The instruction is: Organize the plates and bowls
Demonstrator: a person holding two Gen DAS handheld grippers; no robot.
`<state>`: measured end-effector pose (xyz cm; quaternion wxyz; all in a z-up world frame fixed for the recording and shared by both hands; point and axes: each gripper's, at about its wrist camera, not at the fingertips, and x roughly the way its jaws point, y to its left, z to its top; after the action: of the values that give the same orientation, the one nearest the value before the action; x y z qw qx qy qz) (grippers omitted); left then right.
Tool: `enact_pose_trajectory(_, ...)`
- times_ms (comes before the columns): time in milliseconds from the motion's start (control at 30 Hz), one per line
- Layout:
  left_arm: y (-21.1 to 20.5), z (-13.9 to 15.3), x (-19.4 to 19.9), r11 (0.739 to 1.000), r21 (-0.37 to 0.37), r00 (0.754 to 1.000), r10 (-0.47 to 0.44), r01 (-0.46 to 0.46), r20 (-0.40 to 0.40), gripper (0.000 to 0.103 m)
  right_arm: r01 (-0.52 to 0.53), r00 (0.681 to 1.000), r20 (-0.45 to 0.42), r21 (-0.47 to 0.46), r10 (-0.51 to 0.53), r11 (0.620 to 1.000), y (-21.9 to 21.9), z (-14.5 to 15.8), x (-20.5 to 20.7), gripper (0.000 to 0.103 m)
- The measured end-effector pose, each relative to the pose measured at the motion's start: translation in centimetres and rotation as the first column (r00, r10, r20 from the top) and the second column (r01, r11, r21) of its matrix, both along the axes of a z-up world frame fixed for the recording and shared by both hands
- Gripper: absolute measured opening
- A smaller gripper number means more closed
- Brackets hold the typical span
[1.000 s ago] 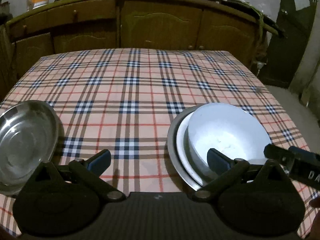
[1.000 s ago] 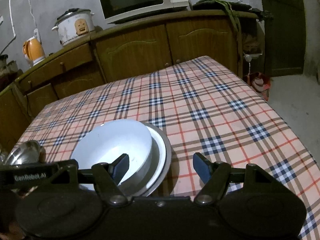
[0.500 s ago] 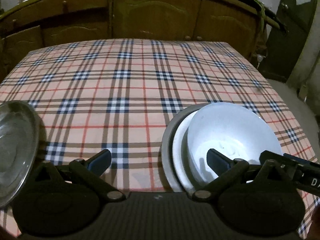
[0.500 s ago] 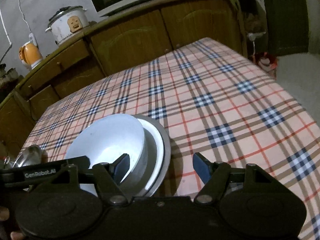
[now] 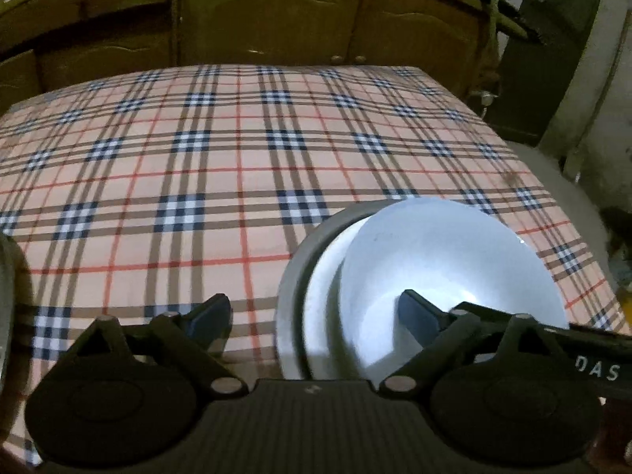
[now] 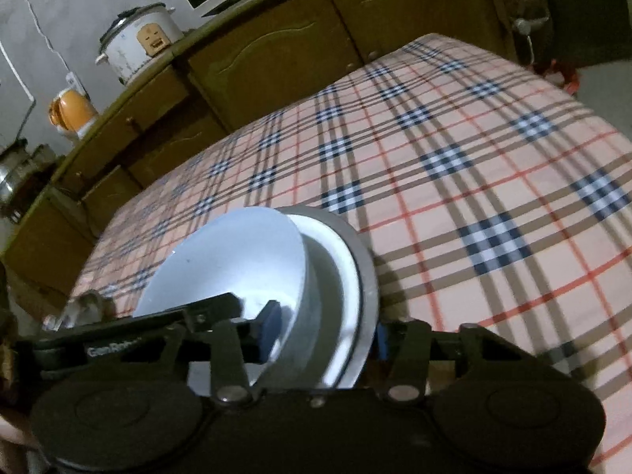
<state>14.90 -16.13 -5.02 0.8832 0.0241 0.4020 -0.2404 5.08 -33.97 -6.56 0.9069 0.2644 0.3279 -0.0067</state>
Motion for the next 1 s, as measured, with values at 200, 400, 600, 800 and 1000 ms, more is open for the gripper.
enact_pose_trajectory(200, -1.0, 0.3, -0.5, 0.999, -0.030, 1.000, -0.028, 0.028, -0.003, 0.069, 0.013, 1.000, -0.002, 0.047, -0.013, 0.999, -0.4, 0.0, -0.1, 0.053)
enact_pose_trajectory(400, -0.9, 0.5, -1.2, 1.000, -0.024, 1.000, -0.013, 0.012, -0.011, 0.068, 0.021, 1.000, 0.007, 0.060, -0.021, 0.998, -0.2, 0.3, -0.7, 0.054)
enact_pose_trajectory(600, -0.6, 1.7, -1.4, 0.999, -0.035, 1.000, -0.001, 0.001, 0.010, 0.068, 0.021, 0.999, 0.035, 0.058, -0.023, 0.998, -0.1, 1.6, -1.4, 0.054)
enact_pose_trajectory(800, -0.3, 3.6, -2.7, 0.999, -0.033, 0.999, 0.003, -0.001, 0.052, 0.068, 0.015, 0.997, 0.073, 0.056, -0.019, 0.998, 0.3, 3.3, -2.7, 0.054)
enact_pose_trajectory(1000, 0.5, 5.5, -4.4, 0.999, -0.048, 0.996, 0.017, -0.012, 0.092, 0.068, 0.000, 0.993, 0.116, 0.038, -0.005, 0.999, 1.0, 5.5, -4.2, 0.054)
